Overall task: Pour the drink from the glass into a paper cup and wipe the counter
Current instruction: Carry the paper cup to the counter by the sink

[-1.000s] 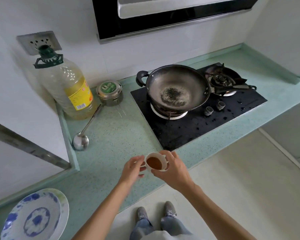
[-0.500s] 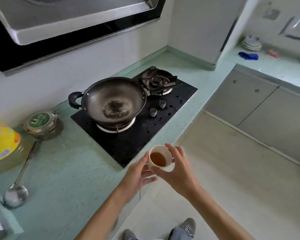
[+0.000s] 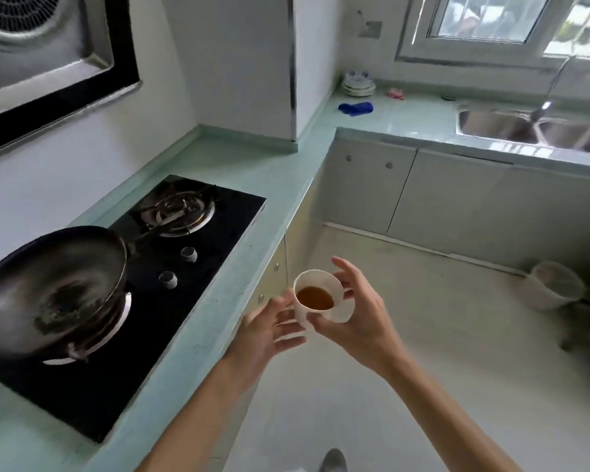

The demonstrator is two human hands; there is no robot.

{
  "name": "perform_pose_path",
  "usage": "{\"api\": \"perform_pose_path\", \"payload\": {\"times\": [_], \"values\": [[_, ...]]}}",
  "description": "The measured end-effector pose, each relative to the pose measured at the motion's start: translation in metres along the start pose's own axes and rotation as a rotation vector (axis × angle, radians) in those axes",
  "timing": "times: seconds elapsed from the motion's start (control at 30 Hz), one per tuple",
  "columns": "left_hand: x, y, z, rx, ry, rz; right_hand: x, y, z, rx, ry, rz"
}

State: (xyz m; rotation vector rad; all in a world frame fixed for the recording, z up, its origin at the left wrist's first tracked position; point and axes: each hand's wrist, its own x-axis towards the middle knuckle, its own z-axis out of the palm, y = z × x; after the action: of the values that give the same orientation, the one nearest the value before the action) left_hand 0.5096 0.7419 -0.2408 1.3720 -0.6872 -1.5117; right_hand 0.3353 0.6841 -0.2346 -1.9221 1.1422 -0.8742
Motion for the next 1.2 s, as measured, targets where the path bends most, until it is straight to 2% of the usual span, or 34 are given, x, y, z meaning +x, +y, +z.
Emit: {"api": "perform_pose_path", "payload": {"times": [0.23, 0.5, 0.7, 0.9, 1.2], "values": [[0.072, 0.029, 0.083, -0.046, -0.098, 0.001, 0.046, 0.044, -0.084, 0.038, 0.107, 0.001], [0.172, 0.065, 0.147, -0.009, -0.213, -0.036, 0.114, 0.097, -0.135, 0.034, 0.223, 0.068], [0.275, 0.107, 0.184, 0.019, -0.282, -0.008, 0.205, 0.139, -0.176, 0.008, 0.288, 0.075], [0.383, 0.164, 0.218, 0.018, -0.340, 0.004, 0.315, 0.174, -0.228, -0.039, 0.271, 0.085], [0.514, 0.212, 0.263, -0.053, -0.349, -0.124, 0.434, 0.231, -0.280, -0.014, 0.275, 0.142]]}}
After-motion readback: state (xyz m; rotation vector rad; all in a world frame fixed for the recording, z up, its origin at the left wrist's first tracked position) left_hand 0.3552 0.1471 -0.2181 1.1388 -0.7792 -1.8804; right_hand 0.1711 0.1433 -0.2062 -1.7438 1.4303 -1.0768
